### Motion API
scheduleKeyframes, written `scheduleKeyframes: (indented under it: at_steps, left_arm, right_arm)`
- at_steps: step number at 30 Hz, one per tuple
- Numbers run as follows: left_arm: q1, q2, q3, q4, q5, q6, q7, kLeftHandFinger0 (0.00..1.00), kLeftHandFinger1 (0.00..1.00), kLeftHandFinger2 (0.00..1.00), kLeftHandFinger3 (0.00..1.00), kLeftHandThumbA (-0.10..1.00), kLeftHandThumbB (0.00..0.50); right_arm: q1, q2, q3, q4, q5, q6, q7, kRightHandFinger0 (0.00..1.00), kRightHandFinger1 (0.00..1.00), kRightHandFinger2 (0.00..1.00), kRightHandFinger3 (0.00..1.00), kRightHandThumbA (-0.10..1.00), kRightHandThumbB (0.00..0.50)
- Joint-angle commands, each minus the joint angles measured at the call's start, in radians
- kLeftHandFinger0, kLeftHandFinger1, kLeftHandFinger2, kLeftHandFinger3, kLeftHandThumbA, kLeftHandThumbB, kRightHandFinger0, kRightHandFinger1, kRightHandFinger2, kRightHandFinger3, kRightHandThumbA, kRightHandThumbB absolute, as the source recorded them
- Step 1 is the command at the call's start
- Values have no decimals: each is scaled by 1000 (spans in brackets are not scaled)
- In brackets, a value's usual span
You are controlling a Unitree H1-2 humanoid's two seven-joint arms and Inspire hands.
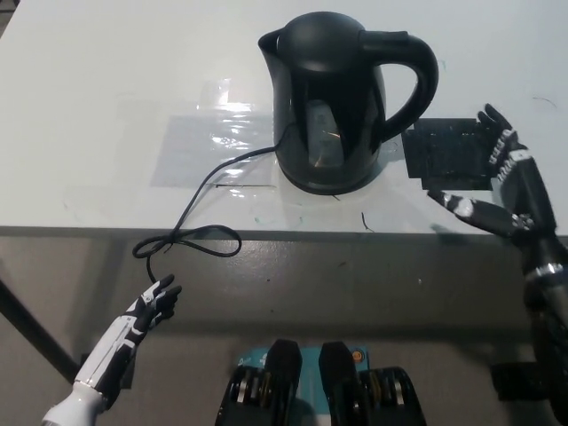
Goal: A kettle and its base are kept separately on the desk infront of the robot and the robot uses its right hand to lift the kettle by its handle and places it on its base to align it correctly.
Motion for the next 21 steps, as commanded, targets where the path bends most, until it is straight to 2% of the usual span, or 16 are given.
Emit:
scheduleKeyframes:
  at_steps: [1, 2, 5, 7, 10, 14, 20, 21]
  left_arm:
    - [-3, 22, 14, -20, -44, -44, -15, 1000, 1000, 1000, 1000, 1000, 216]
    - [-3, 22, 14, -19, -45, -46, -15, 1000, 1000, 1000, 1000, 1000, 216]
    - [-7, 27, 25, -16, -39, -38, -5, 1000, 1000, 1000, 1000, 1000, 224]
    - [-5, 27, 28, -13, -41, -37, -4, 1000, 1000, 1000, 1000, 1000, 224]
    - [3, 18, 29, -12, -44, -45, -1, 1000, 1000, 1000, 1000, 1000, 185]
    - [19, 3, 33, -19, -31, -45, 16, 1000, 1000, 1000, 1000, 1000, 196]
    - [37, -14, 44, -27, -10, -74, 41, 1000, 1000, 1000, 1000, 1000, 219]
    - [46, -19, 46, -32, -5, -78, 46, 1000, 1000, 1000, 1000, 1000, 211]
  right_arm:
    - [147, -84, -56, -492, 164, 98, 69, 1000, 1000, 1000, 1000, 1000, 500]
    - [159, -85, -59, -509, 158, 99, 64, 1000, 1000, 1000, 1000, 1000, 500]
    - [343, -64, -88, -681, -56, -32, 15, 1000, 1000, 1000, 1000, 1000, 500]
    - [406, -43, -94, -723, -97, -50, 4, 1000, 1000, 1000, 1000, 1000, 500]
    - [516, -14, -98, -716, -140, -111, -2, 1000, 1000, 1000, 1000, 1000, 500]
    - [590, 16, -81, -644, -121, -112, 8, 1000, 1000, 1000, 1000, 1000, 500]
    - [604, 39, -64, -451, -170, -112, -2, 1000, 1000, 1000, 1000, 1000, 500]
    - [595, 35, -65, -396, -179, -112, -6, 1000, 1000, 1000, 1000, 1000, 466]
